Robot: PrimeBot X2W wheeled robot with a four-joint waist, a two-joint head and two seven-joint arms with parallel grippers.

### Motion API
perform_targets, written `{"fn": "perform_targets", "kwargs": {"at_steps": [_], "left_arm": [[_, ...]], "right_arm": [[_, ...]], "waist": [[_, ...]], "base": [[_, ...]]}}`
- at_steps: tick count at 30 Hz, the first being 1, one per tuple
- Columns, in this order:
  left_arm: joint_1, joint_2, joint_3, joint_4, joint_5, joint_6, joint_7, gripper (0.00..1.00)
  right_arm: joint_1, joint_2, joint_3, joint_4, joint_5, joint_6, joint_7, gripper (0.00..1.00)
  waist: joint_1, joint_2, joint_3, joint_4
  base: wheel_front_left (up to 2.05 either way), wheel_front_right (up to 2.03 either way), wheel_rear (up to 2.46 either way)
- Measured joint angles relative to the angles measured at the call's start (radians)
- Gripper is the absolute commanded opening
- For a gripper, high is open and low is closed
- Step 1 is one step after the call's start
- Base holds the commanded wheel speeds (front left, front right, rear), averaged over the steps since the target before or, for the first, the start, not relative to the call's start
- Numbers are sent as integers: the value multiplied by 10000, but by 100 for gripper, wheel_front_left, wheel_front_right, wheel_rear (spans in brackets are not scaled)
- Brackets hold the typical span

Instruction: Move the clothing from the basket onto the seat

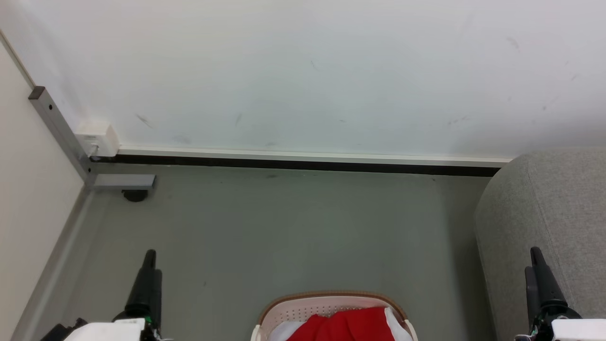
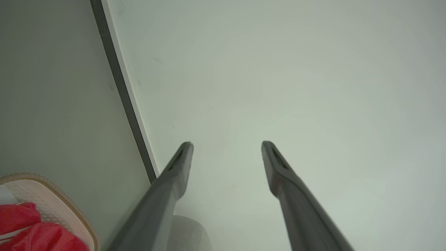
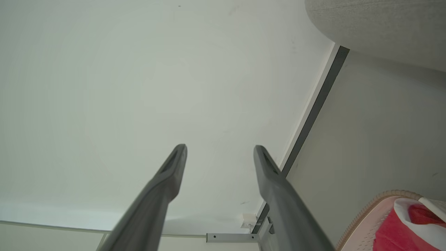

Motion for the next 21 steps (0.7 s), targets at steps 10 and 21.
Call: {"fn": "perform_targets", "kwargs": {"at_steps": [10,21], "left_arm": [[-3,6,-58,-428,1714,-2,-407,100],[2,21,-123,-763,4326,-6,-803,100]], "right_arm": [[-5,-6,198,-291,-1666,0,-380,100],[-4,-12,479,-493,-3777,0,-800,100]], "waist": [[0,0,-6,-36],[0,0,-14,-109]], "base": [[0,0,0],[0,0,0]]}}
